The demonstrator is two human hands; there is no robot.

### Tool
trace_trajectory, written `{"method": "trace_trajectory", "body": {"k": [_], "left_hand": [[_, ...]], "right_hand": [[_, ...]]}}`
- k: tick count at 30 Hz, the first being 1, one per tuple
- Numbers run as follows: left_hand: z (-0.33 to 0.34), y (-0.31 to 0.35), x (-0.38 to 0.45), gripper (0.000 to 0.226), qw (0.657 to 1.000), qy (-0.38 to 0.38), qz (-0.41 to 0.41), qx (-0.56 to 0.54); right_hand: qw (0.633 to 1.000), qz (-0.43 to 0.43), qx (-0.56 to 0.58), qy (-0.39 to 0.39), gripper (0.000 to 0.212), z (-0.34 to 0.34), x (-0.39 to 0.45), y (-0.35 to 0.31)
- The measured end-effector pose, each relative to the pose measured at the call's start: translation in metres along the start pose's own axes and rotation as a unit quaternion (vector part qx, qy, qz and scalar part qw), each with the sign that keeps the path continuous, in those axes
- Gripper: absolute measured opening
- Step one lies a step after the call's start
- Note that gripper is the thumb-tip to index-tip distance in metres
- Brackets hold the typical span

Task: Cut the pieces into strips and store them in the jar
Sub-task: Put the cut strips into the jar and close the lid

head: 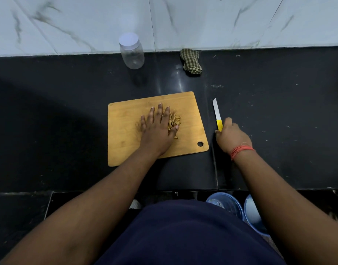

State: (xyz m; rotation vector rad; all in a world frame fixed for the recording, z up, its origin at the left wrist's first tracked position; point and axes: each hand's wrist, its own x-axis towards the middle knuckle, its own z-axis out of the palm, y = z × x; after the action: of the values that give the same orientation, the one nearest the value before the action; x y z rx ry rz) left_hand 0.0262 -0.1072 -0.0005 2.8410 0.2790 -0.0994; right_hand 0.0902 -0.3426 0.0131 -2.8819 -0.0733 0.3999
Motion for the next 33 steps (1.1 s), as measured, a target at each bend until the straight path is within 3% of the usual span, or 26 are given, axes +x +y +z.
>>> {"method": "trace_trajectory", "body": {"k": [8,15,22,33], "left_hand": [[-0.004,-0.011,0.011,0.073,1.0,0.013,-0.022,0.008],[-0.026,-0.048,0.033,0.076,0.999,0.009,-0.043,0.023],[-0.057,-0.103,0.085,0.08,0.997,0.011,-0.07,0.015],[-0.103,-0.165,0.158,0.081,0.996,0.03,-0.085,-0.02]], "right_hand": [[0.985,-0.121,-0.036,0.118,0.042,0.003,0.011,-0.04],[0.985,-0.161,0.0,0.063,0.064,0.017,0.039,-0.102],[0.984,-0.176,0.002,0.028,0.073,0.019,0.085,-0.184],[0.975,-0.189,0.088,0.071,0.075,-0.033,0.203,-0.348]]}}
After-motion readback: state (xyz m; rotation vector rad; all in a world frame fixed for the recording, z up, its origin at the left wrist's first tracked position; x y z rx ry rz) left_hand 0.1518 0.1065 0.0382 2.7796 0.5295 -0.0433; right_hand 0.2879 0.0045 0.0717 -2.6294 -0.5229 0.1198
